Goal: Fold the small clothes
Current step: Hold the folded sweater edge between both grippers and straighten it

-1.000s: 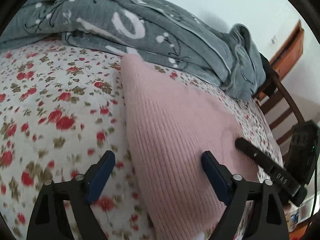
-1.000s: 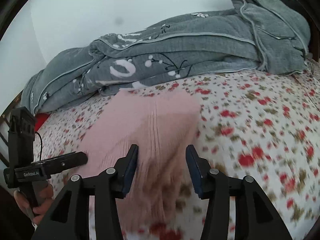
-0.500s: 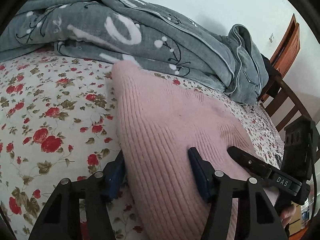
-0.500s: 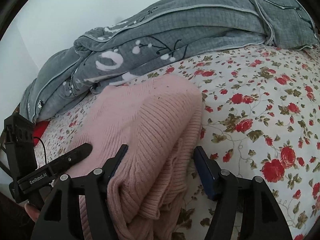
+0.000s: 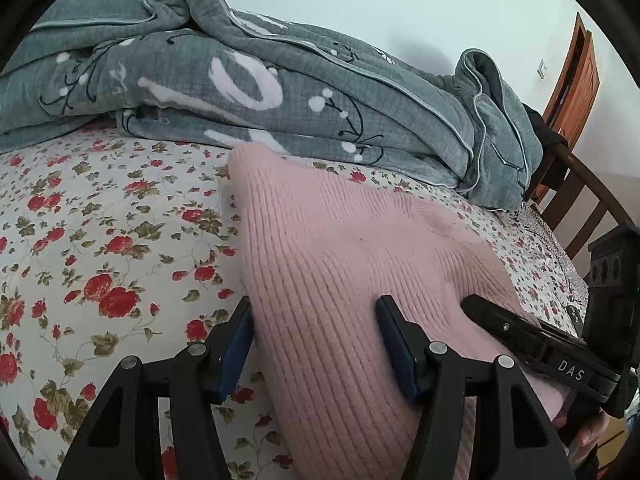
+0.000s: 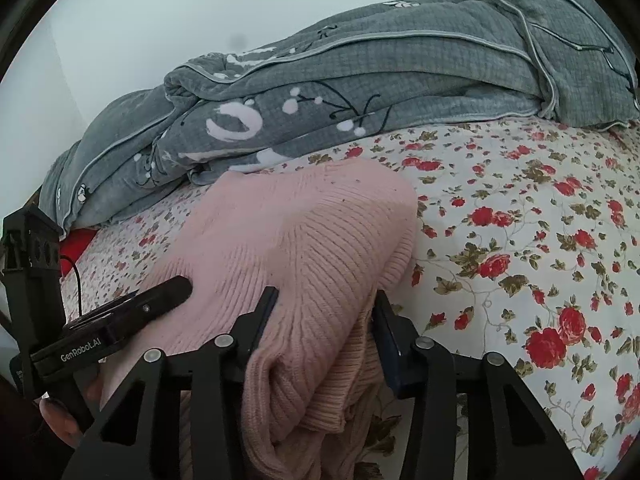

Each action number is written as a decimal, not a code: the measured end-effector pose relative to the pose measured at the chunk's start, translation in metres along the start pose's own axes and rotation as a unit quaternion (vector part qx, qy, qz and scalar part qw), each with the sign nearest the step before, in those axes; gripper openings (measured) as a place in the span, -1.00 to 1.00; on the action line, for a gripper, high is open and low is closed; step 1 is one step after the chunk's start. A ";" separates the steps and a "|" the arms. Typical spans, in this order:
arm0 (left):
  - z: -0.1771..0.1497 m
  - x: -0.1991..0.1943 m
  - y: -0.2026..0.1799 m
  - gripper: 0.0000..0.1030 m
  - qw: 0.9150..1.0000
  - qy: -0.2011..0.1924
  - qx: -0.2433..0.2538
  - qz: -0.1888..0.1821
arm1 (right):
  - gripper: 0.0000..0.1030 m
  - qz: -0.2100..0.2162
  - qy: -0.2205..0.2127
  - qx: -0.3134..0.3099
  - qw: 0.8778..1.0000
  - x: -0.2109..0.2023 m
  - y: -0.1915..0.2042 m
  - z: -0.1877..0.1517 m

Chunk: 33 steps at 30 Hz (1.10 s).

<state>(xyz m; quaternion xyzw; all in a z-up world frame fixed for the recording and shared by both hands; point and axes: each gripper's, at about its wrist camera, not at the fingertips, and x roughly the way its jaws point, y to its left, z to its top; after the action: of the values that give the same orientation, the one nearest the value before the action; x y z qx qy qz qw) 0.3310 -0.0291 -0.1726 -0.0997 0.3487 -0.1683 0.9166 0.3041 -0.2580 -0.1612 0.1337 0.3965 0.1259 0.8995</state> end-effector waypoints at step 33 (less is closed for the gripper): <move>-0.012 -0.051 0.035 -0.32 0.989 -0.016 -0.110 -0.094 | -0.38 0.073 -0.026 0.039 0.996 -0.039 0.018 -0.004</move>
<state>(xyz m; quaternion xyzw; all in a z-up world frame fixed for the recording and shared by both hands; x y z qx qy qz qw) 0.2954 0.0219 -0.1613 -0.2352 0.3395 -0.2131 0.8855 0.2738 -0.2537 -0.1311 0.2004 0.3666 0.1724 0.8920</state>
